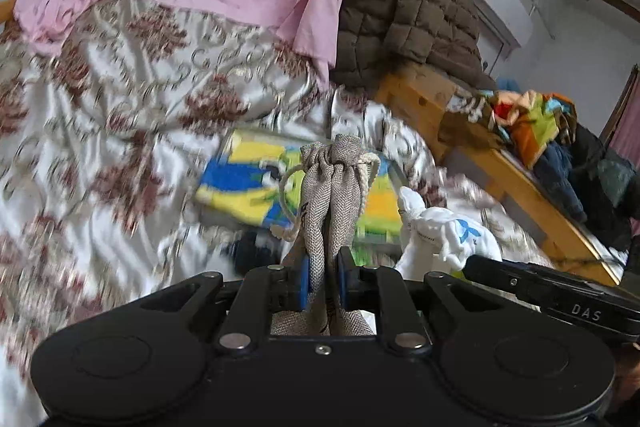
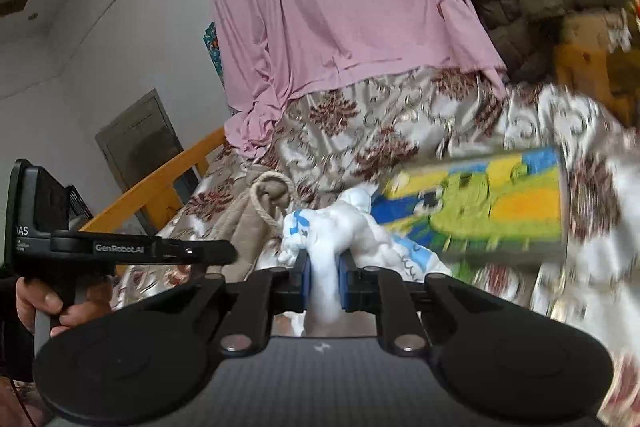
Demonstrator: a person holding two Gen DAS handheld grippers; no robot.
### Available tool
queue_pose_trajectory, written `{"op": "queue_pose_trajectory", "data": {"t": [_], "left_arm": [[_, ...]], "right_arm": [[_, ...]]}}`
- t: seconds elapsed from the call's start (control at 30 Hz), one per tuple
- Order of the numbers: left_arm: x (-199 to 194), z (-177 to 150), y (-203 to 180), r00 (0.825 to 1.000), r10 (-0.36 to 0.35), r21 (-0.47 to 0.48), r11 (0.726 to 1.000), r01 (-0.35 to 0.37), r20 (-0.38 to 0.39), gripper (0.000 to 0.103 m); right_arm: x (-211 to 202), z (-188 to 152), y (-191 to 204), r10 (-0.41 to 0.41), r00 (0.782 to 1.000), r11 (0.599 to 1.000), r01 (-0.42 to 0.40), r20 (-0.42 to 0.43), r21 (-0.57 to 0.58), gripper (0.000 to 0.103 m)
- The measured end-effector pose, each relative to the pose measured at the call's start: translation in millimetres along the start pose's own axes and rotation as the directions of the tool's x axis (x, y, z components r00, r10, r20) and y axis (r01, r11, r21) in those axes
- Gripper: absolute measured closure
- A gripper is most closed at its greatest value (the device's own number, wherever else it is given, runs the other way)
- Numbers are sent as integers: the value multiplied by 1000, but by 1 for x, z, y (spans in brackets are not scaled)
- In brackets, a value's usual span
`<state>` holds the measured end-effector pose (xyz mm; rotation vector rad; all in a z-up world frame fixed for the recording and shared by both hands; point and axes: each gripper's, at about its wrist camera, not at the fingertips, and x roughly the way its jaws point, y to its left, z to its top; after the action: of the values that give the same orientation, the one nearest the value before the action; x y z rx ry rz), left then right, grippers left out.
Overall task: Organize soft objects
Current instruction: 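Carry the pouch with the left tool while the right tool carries the cloth into the painted tray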
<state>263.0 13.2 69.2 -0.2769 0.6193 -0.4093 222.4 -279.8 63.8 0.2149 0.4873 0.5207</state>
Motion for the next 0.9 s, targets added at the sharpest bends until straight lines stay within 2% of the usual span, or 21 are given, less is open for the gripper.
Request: {"op": "queue_pose_trajectory", "data": {"t": [0.17,0.37,0.6,0.73,0.8,0.9], "left_arm": [[62,41,0,998,7,-15,1000,-6,59,88],[156,67,6,996,44,-55,998,-39,80,88],[243,61,8,994,107,-45,993,-108,-19,88],[269,57,8,991,107,-37,993,-110,-87,87],[281,55,6,983,120,-28,992,-125,-137,87],[291,51,5,975,142,-22,989,-147,-171,86]], "right_arm": [[43,41,-22,-80,997,994,80,11,-77,87],[109,61,-76,-215,976,975,214,-13,-51,87],[161,61,-142,-316,945,947,320,-82,31,87],[175,54,-161,-331,933,940,339,-139,30,86],[179,49,-166,-336,927,938,345,-166,29,85],[180,42,-169,-335,925,938,346,-178,34,78]]}}
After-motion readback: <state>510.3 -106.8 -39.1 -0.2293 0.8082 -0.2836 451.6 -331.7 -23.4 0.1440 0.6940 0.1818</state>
